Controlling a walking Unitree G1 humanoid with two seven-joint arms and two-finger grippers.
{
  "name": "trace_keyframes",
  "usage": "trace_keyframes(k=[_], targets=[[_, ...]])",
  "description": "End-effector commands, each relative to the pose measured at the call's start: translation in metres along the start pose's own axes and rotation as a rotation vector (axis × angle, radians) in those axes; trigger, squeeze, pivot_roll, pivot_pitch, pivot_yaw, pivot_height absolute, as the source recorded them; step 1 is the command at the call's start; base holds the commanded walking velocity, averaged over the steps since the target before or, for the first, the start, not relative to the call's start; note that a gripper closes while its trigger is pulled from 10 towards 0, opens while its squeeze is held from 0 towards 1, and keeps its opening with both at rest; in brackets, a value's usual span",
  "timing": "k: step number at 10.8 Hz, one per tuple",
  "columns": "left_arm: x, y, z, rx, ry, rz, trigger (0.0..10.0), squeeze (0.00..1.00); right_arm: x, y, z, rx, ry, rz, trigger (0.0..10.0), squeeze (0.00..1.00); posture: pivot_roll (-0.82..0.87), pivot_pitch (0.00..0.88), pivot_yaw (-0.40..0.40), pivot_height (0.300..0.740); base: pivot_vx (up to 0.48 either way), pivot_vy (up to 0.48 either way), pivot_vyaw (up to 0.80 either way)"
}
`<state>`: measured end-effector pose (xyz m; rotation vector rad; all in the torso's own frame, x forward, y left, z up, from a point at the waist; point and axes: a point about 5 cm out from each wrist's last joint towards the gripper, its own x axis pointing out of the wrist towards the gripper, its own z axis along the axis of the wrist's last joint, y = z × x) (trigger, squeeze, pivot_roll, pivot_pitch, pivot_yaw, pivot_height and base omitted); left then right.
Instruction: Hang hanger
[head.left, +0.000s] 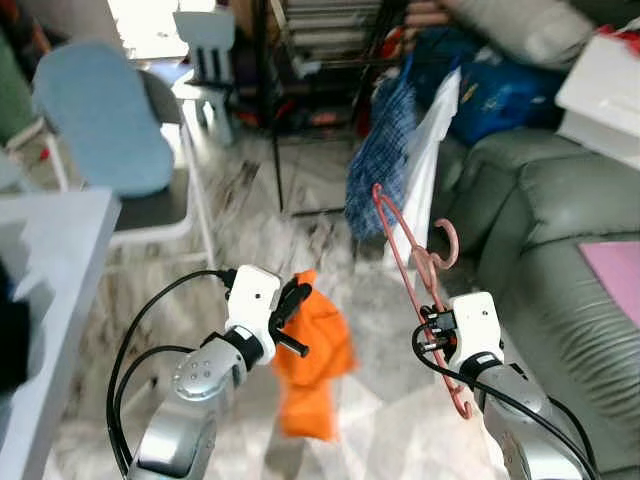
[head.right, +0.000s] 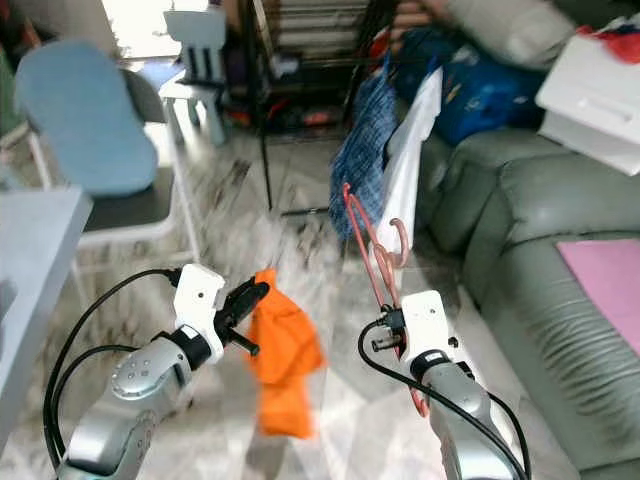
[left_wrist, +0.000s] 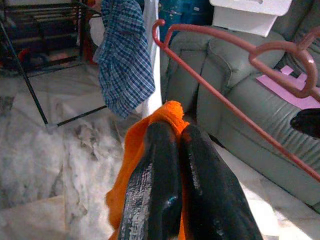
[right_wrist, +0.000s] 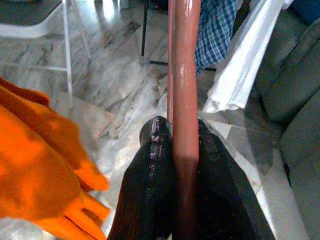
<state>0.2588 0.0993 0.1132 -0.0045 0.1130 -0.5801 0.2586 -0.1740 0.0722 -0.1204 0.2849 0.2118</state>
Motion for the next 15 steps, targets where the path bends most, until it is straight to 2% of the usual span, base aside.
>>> trace_keyframes(k=[1,4,9,10,11,12,13,14,15], targets=[[-0.001,-0.003,0.006,0.015,-0.020,-0.003,10.0,0.00,-0.001,0.000,0.004,-0.009,-0.012,0.003,10.0,0.00,-0.13,0.022,-0.013,0.740,-0.285,0.000,-0.64],[0.000,-0.003,0.005,0.029,-0.012,-0.005,10.0,0.00,-0.002,0.002,0.003,-0.008,-0.007,0.005,10.0,0.00,-0.14,0.026,-0.011,0.740,-0.274,0.000,-0.36],[0.001,-0.006,0.011,0.016,-0.057,-0.036,10.0,0.00,0.000,0.002,0.007,-0.011,-0.020,0.007,10.0,0.00,-0.14,0.033,-0.010,0.740,0.000,0.000,0.00],[0.000,-0.004,0.015,0.067,-0.073,-0.035,10.0,0.00,-0.002,-0.001,0.008,-0.020,-0.015,0.007,10.0,0.00,-0.14,0.032,-0.008,0.740,0.000,0.000,0.00],[0.001,0.006,0.021,0.177,-0.088,-0.008,10.0,0.00,-0.004,-0.009,0.006,-0.051,0.006,0.001,10.0,0.00,-0.14,0.031,-0.007,0.740,0.000,0.000,0.00],[0.004,0.016,0.026,0.326,-0.082,-0.009,10.0,0.00,-0.005,-0.016,0.006,-0.089,0.019,0.011,10.0,0.00,-0.14,0.029,-0.005,0.740,0.000,0.000,0.00],[0.013,0.032,0.033,0.614,-0.063,-0.049,10.0,0.00,-0.006,-0.023,0.006,-0.157,0.058,0.080,10.0,0.00,-0.14,0.021,0.003,0.740,0.000,0.000,0.00],[0.022,0.046,0.040,0.768,-0.039,-0.074,10.0,0.00,-0.008,-0.030,0.008,-0.216,0.088,0.136,10.0,0.00,-0.16,0.017,0.010,0.740,0.000,0.000,0.00],[0.030,0.058,0.042,0.886,0.017,-0.152,10.0,0.00,-0.011,-0.039,0.014,-0.256,0.099,0.191,10.0,0.00,-0.17,0.013,0.017,0.740,0.000,0.000,0.00]])
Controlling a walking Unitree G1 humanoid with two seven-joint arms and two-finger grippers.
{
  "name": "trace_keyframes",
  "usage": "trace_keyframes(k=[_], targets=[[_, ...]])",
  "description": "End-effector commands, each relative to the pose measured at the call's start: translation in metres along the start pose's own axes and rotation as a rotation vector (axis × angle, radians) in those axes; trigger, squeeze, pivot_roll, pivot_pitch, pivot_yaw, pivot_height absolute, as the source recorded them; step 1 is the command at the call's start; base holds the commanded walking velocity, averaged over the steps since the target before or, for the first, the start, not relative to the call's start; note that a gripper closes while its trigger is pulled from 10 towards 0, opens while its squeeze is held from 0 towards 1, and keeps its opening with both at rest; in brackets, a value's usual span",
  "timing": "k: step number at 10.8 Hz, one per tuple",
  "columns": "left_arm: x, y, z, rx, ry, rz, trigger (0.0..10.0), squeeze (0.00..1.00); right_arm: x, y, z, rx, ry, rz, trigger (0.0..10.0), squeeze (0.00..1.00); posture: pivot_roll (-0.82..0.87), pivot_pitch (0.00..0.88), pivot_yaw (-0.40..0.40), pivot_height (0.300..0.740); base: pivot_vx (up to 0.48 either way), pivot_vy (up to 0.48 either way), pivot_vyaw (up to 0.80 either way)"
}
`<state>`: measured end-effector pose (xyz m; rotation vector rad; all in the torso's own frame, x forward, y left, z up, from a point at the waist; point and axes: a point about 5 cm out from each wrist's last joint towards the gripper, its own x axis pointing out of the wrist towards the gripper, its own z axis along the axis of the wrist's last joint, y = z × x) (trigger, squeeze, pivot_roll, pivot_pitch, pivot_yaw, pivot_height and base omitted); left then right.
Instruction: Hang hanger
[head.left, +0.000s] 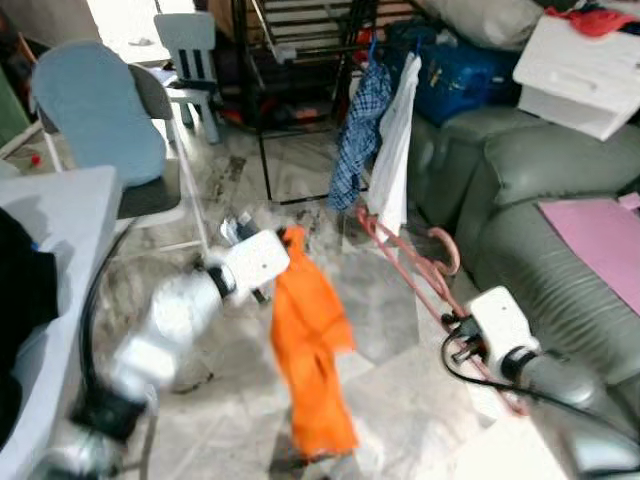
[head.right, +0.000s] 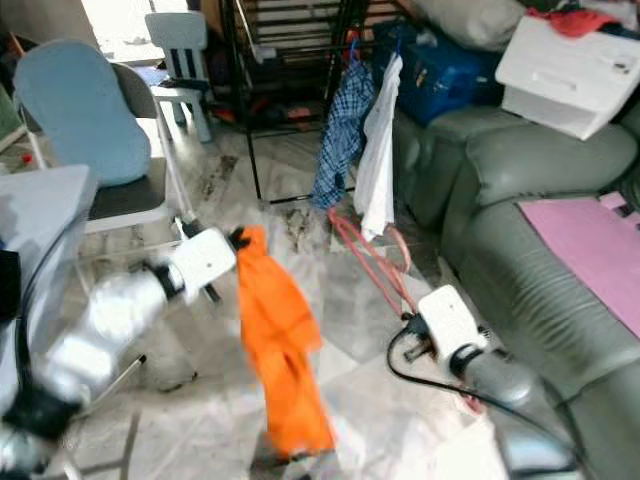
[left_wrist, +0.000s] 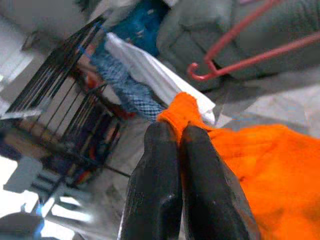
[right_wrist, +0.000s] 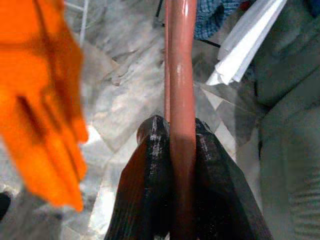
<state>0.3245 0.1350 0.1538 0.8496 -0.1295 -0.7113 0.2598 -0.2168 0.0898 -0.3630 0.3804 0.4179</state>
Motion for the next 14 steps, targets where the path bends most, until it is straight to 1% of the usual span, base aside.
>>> trace_keyframes(k=[1,2,4,5,6,8,9,10,12,13,14], targets=[[0.003,-0.006,-0.006,0.055,0.020,-0.092,10.0,0.00,-0.002,-0.003,0.007,-0.027,-0.015,0.038,10.0,0.00,-0.17,0.010,0.022,0.740,0.000,0.000,0.00],[0.004,-0.004,-0.010,0.121,0.029,-0.141,10.0,0.00,-0.006,-0.008,0.009,-0.053,-0.018,0.060,10.0,0.00,-0.17,0.007,0.023,0.740,0.000,0.000,0.00],[0.009,0.005,-0.016,0.285,0.019,-0.188,10.0,0.00,-0.009,-0.014,0.012,-0.065,-0.025,0.084,10.0,0.00,-0.18,0.001,0.028,0.740,0.000,0.000,0.00],[0.012,0.017,-0.013,0.383,-0.014,-0.151,10.0,0.00,-0.011,-0.013,0.013,-0.079,-0.024,0.125,10.0,0.00,-0.17,0.000,0.030,0.740,0.000,0.000,0.00],[0.015,0.025,-0.007,0.431,-0.043,-0.112,10.0,0.00,-0.015,-0.008,0.012,-0.091,-0.020,0.195,10.0,0.00,-0.17,0.000,0.028,0.740,0.000,0.000,0.00],[0.021,0.032,-0.003,0.500,-0.095,-0.088,10.0,0.00,-0.025,-0.001,0.013,-0.096,-0.015,0.362,10.0,0.00,-0.17,0.000,0.021,0.740,0.000,0.000,0.00],[0.023,0.034,-0.002,0.510,-0.103,-0.087,10.0,0.00,-0.027,0.000,0.014,-0.100,-0.009,0.396,10.0,0.00,-0.17,0.000,0.021,0.740,0.000,0.000,0.00],[0.025,0.037,-0.001,0.492,-0.098,-0.075,10.0,0.00,-0.031,-0.002,0.015,-0.130,0.007,0.428,10.0,0.00,-0.17,0.000,0.022,0.740,0.000,0.000,0.00],[0.027,0.039,-0.007,0.460,-0.047,-0.091,10.0,0.00,-0.028,-0.020,0.018,-0.160,0.002,0.309,10.0,0.00,-0.18,0.000,0.025,0.740,0.000,0.000,0.00],[0.027,0.042,-0.012,0.437,-0.015,-0.079,10.0,0.00,-0.030,-0.026,0.022,-0.152,-0.016,0.296,10.0,0.00,-0.18,0.000,0.026,0.740,0.000,0.000,0.00],[0.028,0.044,-0.014,0.436,0.002,-0.075,10.0,0.00,-0.035,-0.030,0.025,-0.164,-0.006,0.325,10.0,0.00,-0.18,0.000,0.026,0.740,0.000,0.000,0.00]])
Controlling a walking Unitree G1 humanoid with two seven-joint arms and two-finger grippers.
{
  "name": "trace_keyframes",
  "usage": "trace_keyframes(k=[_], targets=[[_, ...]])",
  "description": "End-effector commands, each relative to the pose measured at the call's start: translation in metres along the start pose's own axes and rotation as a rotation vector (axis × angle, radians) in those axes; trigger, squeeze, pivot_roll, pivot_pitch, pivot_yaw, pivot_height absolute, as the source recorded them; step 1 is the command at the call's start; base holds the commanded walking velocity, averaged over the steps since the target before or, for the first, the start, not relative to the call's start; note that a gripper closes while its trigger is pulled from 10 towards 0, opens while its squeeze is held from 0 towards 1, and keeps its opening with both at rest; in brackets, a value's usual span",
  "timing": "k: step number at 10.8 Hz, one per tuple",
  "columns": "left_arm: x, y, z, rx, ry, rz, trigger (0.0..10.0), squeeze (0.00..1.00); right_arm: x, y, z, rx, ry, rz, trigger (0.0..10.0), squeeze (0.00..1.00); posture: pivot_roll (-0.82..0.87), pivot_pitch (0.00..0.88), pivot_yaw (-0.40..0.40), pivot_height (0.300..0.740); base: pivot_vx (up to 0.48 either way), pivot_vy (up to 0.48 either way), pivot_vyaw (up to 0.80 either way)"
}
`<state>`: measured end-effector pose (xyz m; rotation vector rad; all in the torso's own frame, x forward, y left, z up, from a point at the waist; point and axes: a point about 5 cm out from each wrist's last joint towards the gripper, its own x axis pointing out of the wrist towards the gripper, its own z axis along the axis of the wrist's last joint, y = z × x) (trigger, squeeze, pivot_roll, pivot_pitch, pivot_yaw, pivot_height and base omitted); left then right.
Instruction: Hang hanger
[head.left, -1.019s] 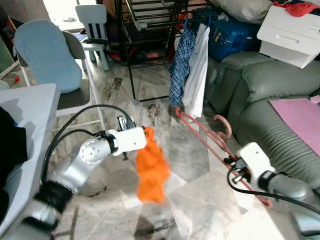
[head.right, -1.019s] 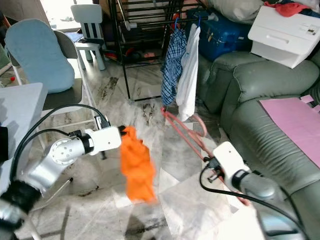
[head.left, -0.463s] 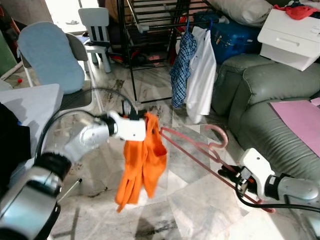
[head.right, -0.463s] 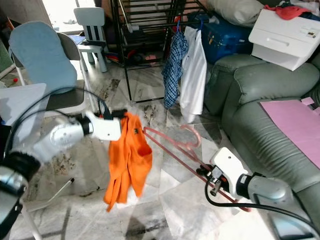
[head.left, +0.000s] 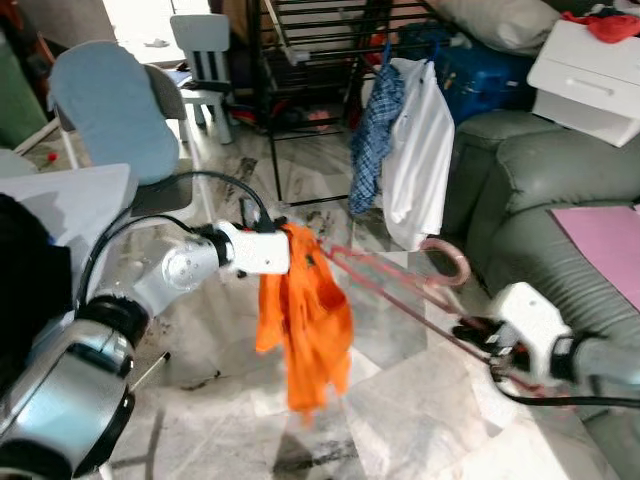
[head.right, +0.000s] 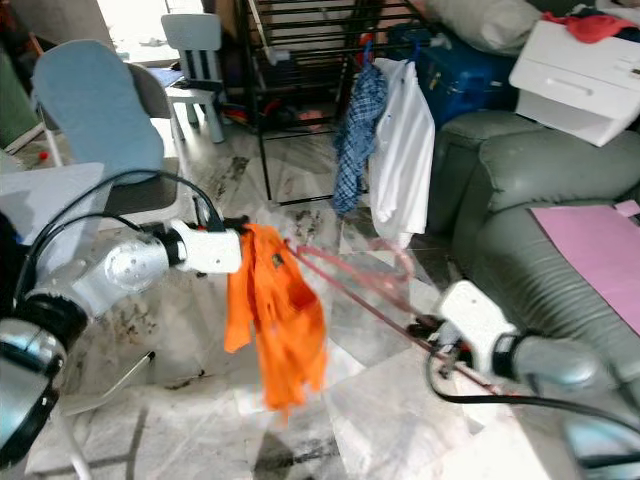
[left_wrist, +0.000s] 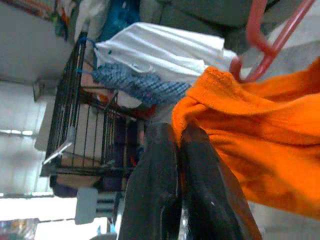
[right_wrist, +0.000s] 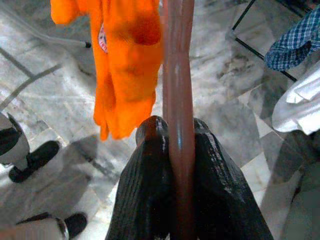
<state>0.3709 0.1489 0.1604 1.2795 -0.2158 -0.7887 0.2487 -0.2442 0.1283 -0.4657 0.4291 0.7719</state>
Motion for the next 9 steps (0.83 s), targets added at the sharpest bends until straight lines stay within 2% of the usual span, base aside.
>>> trace_keyframes(k=[1,3,4,5,6,8,9], targets=[[0.002,0.008,0.002,0.014,-0.008,0.015,10.0,0.00,-0.007,-0.005,0.005,-0.018,-0.009,0.007,10.0,0.00,-0.19,0.000,0.027,0.740,0.000,0.000,0.00],[0.002,0.007,0.001,-0.008,-0.002,0.023,10.0,0.00,-0.014,-0.008,0.004,-0.009,0.012,0.034,10.0,0.00,-0.19,0.000,0.024,0.740,0.000,0.000,0.00],[0.003,0.007,0.001,-0.001,-0.010,0.027,10.0,0.00,-0.013,-0.003,0.001,0.002,0.022,0.077,10.0,0.00,-0.19,0.000,0.023,0.740,0.000,0.000,0.00],[0.004,0.008,0.005,-0.007,-0.036,0.034,10.0,0.00,-0.011,0.001,-0.002,0.010,0.024,0.097,10.0,0.00,-0.18,0.000,0.020,0.740,0.000,0.000,0.00],[0.006,0.009,0.012,-0.060,-0.092,0.041,10.0,0.00,-0.005,0.006,-0.004,0.019,0.025,0.119,10.0,0.00,-0.18,0.000,0.018,0.740,0.000,0.000,0.00],[0.007,0.008,0.018,-0.055,-0.134,0.038,10.0,0.00,0.002,0.008,-0.007,0.021,0.026,0.127,10.0,0.00,-0.17,0.000,0.015,0.740,0.000,0.000,0.00],[0.010,0.009,0.024,-0.088,-0.171,0.048,10.0,0.00,0.008,0.007,-0.008,0.035,0.025,0.128,10.0,0.00,-0.17,0.000,0.012,0.740,0.000,0.000,0.00]])
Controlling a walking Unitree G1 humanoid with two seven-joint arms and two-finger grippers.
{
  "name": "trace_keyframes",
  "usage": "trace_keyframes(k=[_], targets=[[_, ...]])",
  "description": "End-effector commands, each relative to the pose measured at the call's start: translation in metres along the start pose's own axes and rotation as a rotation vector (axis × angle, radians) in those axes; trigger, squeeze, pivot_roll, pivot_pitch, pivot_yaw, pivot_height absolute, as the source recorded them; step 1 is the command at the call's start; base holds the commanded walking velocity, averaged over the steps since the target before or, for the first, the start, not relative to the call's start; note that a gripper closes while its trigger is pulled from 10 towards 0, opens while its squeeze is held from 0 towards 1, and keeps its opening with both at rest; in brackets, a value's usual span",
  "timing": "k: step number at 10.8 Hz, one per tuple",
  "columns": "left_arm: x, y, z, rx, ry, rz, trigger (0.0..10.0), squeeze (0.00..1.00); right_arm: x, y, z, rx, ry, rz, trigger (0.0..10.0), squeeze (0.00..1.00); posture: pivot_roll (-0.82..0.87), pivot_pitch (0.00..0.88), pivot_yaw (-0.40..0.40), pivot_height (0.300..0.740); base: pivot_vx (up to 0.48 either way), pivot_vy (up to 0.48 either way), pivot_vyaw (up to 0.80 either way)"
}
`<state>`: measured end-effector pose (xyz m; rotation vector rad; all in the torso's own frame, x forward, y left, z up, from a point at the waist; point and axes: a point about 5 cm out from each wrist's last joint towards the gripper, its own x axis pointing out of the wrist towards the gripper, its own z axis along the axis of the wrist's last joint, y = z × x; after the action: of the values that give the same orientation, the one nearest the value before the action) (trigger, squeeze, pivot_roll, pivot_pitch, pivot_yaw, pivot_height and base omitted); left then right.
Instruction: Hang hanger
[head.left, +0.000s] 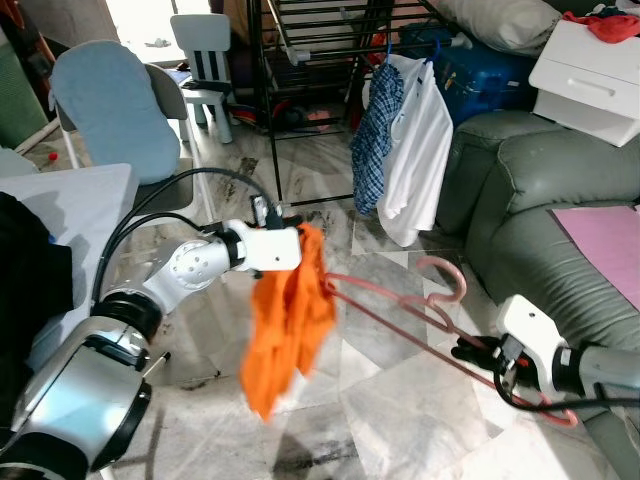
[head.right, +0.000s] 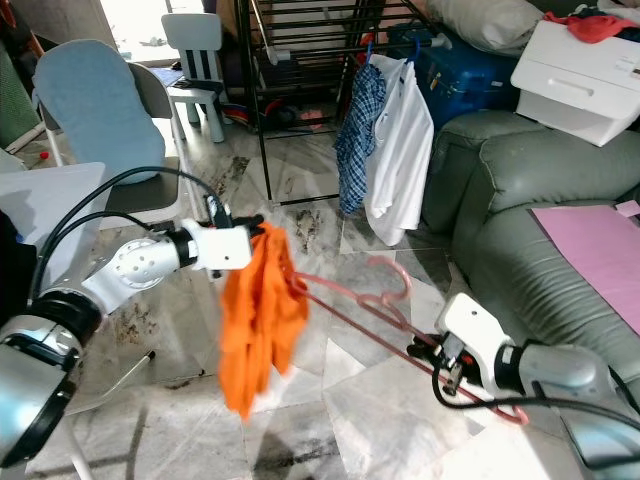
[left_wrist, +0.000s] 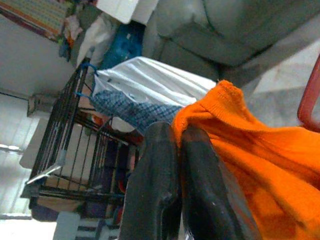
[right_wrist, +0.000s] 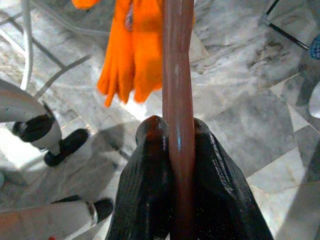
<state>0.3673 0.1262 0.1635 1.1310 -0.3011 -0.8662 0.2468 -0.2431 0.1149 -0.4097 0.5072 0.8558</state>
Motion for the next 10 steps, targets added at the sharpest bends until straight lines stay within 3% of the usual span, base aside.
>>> trace_keyframes(k=[1,2,4,6,9,10], targets=[[0.002,0.009,0.008,0.007,-0.050,0.030,10.0,0.00,0.005,0.001,0.000,-0.007,0.002,0.010,10.0,0.00,-0.17,0.000,0.009,0.740,0.000,0.000,0.00],[0.003,0.013,0.012,0.006,-0.074,0.043,10.0,0.00,0.007,0.000,-0.002,0.003,0.009,-0.002,10.0,0.00,-0.17,0.000,0.007,0.740,0.000,0.000,0.00],[0.004,0.032,0.027,-0.025,-0.162,0.125,10.0,0.00,0.013,0.002,-0.017,0.128,0.037,-0.036,10.0,0.00,-0.17,0.000,0.003,0.740,0.000,0.000,0.00],[0.005,0.049,0.043,-0.115,-0.255,0.223,10.0,0.00,0.019,-0.006,-0.032,0.295,0.060,-0.151,10.0,0.00,-0.16,0.003,-0.003,0.740,0.000,0.000,0.00],[0.004,0.050,0.057,-0.232,-0.335,0.279,10.0,0.00,0.021,-0.024,-0.040,0.440,0.078,-0.298,10.0,0.00,-0.16,0.003,-0.008,0.740,0.000,0.000,0.00],[0.006,0.043,0.067,-0.243,-0.370,0.259,10.0,0.00,0.025,-0.029,-0.037,0.474,0.051,-0.349,10.0,0.00,-0.16,0.001,-0.011,0.740,0.000,0.000,0.00]])
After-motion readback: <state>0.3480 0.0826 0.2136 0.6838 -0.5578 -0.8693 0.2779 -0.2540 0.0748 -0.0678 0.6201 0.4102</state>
